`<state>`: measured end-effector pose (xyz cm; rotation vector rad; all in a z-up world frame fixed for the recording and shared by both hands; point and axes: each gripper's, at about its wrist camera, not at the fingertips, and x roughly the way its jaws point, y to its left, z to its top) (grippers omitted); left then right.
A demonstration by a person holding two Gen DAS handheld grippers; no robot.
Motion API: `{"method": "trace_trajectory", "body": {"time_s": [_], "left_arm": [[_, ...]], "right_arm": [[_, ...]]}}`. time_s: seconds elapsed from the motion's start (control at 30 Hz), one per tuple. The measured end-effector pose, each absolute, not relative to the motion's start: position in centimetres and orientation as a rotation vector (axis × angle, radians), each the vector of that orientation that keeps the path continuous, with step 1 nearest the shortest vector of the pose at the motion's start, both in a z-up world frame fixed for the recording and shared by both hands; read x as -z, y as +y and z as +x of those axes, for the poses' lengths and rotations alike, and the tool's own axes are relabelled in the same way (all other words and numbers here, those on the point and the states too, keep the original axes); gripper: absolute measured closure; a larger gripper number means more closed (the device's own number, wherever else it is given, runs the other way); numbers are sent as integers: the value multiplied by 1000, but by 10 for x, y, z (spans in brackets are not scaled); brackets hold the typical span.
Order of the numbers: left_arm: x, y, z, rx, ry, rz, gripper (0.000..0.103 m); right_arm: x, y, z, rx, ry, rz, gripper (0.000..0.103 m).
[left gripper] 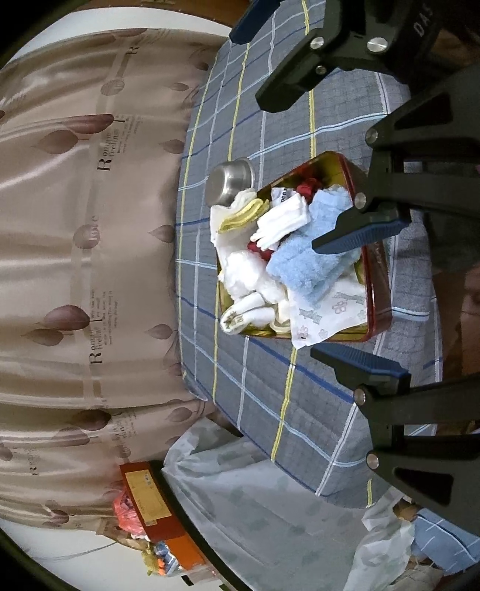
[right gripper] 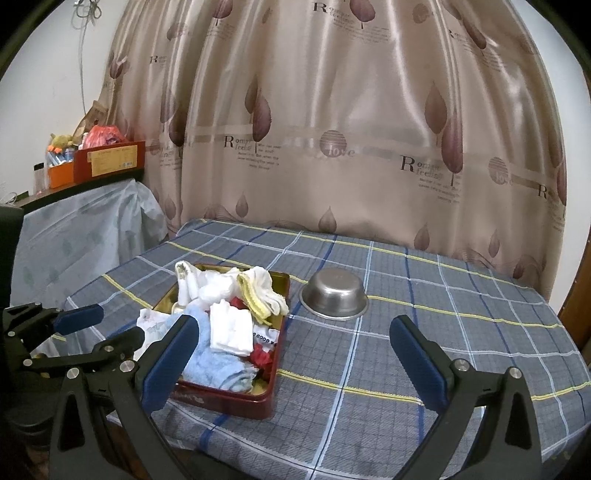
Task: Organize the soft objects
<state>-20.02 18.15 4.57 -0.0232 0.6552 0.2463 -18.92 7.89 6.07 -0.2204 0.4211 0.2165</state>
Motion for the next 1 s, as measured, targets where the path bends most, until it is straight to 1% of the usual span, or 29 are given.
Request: {"method": "trace_trajectory", "body": {"time_s": [1.0], "left_arm": [[-40, 191, -199, -253, 679, -101, 52]], "right_arm": [[-56, 80, -184, -218, 438, -224, 0]]}}
